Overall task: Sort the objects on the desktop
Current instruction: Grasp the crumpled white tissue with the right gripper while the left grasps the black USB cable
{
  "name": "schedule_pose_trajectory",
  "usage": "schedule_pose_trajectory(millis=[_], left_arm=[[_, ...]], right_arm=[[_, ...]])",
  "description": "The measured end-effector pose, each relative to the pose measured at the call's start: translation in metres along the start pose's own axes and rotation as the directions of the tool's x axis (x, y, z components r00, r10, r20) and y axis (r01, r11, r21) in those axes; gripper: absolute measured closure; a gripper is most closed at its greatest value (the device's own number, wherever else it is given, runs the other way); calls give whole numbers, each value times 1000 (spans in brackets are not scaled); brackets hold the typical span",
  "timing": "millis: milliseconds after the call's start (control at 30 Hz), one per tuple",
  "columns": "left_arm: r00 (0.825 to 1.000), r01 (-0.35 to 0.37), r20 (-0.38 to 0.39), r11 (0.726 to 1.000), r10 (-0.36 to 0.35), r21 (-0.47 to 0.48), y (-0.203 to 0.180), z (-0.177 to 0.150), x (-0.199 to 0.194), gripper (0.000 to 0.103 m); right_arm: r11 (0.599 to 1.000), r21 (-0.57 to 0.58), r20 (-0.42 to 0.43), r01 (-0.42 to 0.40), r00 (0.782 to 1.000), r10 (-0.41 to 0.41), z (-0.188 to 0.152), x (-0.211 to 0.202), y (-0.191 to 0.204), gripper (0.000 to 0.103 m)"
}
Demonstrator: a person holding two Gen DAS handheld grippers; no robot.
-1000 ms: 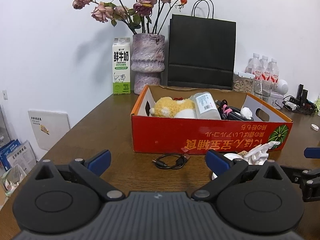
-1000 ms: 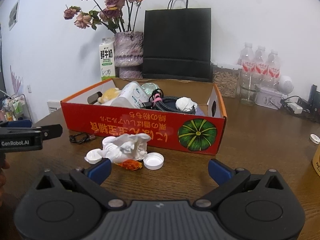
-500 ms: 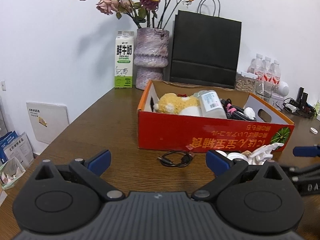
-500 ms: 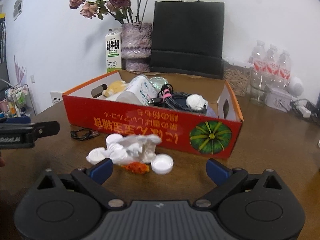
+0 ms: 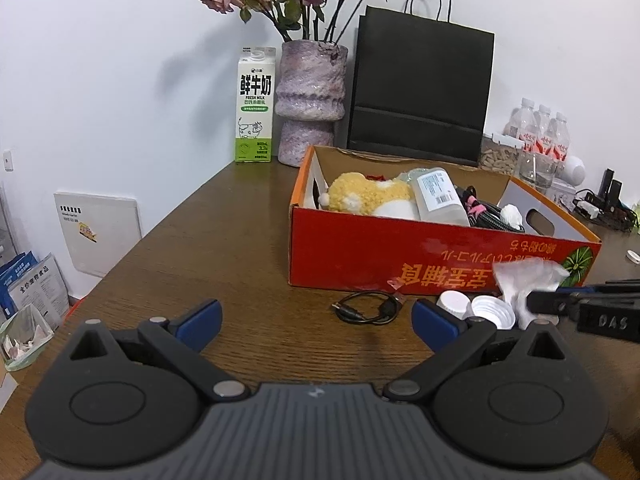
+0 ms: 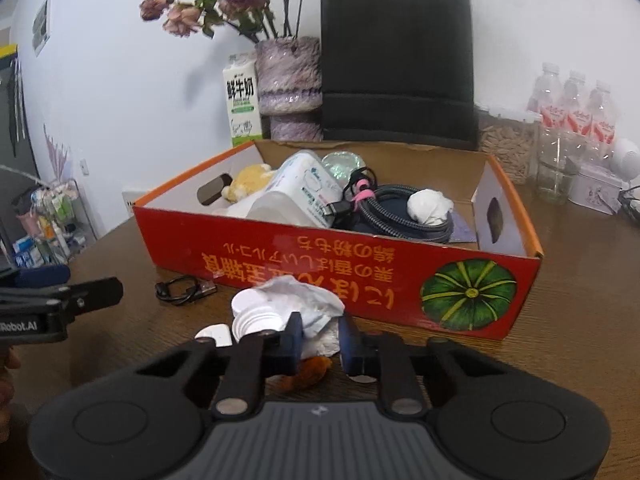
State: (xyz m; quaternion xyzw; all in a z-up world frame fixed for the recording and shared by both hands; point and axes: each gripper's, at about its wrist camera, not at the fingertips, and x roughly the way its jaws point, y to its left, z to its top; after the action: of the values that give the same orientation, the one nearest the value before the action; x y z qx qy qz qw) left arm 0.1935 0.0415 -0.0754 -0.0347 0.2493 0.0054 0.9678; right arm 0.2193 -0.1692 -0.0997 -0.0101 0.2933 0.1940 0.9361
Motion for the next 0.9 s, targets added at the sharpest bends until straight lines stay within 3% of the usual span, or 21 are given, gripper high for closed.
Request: schedule_pose_trajectory(millis=[400, 900], left_arm=[[1000, -6, -25, 1000, 7, 18, -4, -3, 4, 0], [992, -4, -126, 998, 12, 66, -34, 12, 50, 7]], right_arm=[[999, 34, 62, -20, 998, 18, 1, -18, -10, 92], [991, 102, 129, 88, 986, -101, -1, -46, -41, 92]])
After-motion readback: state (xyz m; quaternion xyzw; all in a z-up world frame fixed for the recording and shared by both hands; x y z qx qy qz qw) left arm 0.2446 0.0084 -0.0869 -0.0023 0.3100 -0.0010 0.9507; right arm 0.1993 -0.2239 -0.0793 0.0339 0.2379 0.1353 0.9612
